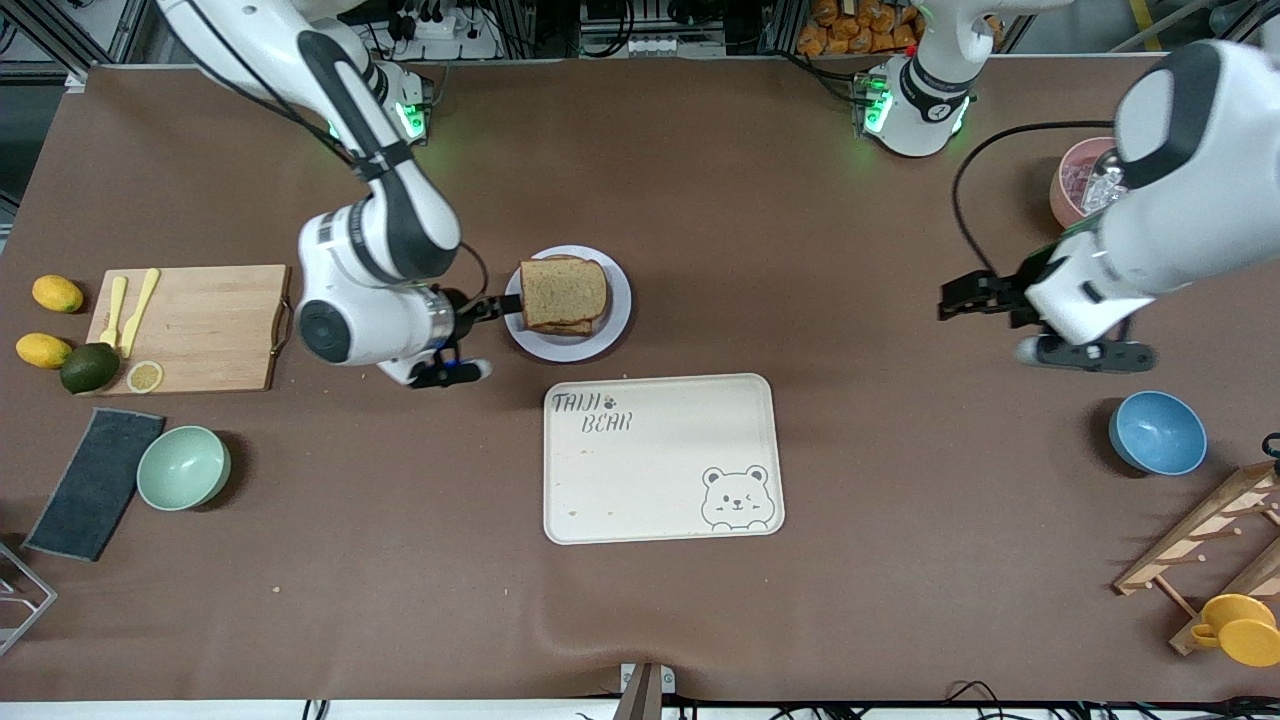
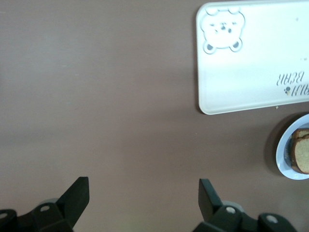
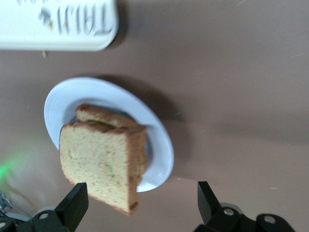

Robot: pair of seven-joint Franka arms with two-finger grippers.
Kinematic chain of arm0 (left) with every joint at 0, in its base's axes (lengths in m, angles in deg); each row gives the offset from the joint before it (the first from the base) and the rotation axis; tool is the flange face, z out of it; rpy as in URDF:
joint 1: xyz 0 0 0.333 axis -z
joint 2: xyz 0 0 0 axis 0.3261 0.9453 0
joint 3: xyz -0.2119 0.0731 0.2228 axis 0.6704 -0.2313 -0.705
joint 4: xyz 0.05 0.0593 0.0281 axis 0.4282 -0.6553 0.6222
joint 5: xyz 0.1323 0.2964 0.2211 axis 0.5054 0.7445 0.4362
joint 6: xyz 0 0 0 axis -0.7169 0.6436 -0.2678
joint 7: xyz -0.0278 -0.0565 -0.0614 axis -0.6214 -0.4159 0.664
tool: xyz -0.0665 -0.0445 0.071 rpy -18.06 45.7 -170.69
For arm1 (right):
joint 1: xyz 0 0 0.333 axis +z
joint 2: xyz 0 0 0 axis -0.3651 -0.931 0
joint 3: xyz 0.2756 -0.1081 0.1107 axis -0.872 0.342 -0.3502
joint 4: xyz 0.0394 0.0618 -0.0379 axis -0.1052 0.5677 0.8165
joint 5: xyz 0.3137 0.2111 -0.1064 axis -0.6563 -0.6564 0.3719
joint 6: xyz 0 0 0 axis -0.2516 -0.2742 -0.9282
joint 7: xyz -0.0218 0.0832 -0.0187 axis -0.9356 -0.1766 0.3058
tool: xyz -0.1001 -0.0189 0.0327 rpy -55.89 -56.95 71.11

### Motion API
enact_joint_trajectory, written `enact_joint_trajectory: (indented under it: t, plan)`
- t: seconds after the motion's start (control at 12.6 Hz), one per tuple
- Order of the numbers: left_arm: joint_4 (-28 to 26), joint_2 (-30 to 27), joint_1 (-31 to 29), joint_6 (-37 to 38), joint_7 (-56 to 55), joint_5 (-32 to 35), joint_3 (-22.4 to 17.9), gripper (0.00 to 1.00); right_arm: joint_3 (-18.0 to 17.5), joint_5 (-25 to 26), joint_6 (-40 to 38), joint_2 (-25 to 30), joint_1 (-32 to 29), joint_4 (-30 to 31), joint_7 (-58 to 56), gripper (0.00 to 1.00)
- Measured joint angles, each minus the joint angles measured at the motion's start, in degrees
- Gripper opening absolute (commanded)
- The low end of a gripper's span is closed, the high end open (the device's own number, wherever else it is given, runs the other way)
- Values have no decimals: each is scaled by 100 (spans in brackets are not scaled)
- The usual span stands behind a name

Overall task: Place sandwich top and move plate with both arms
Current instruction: 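Retract the right gripper while the left gripper reaches toward the plate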

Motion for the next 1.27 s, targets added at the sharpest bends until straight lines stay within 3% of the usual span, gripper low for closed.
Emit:
enact_joint_trajectory:
  t: [0.24, 0.4, 0.48, 0.8, 1.12, 1.27]
  plan:
    - [-837, 31, 28, -1045, 0, -206, 431, 100, 42, 501, -607, -1, -877, -550, -196, 100]
    - [-1352, 51, 38, -1623, 5, -717, 643, 100, 48, 1172, -513, -1, -1221, -777, -608, 100]
    - [-1537, 56, 42, -1809, 8, -1028, 729, 100, 49, 1279, -384, -2, -1372, -853, -889, 100]
    - [-2062, 79, 118, -2409, 45, -2509, 885, 100, 56, 1423, -552, 1, -1837, -1483, -1640, 100]
    - [-2550, 355, 670, -3481, 74, -3917, 1181, 100, 60, 1599, -1462, 7, -2225, -2183, -2230, 100]
    - [-2586, 594, 979, -3840, 291, -4458, 1214, 100, 39, 1692, -2168, 17, -2221, -2639, -1663, 100]
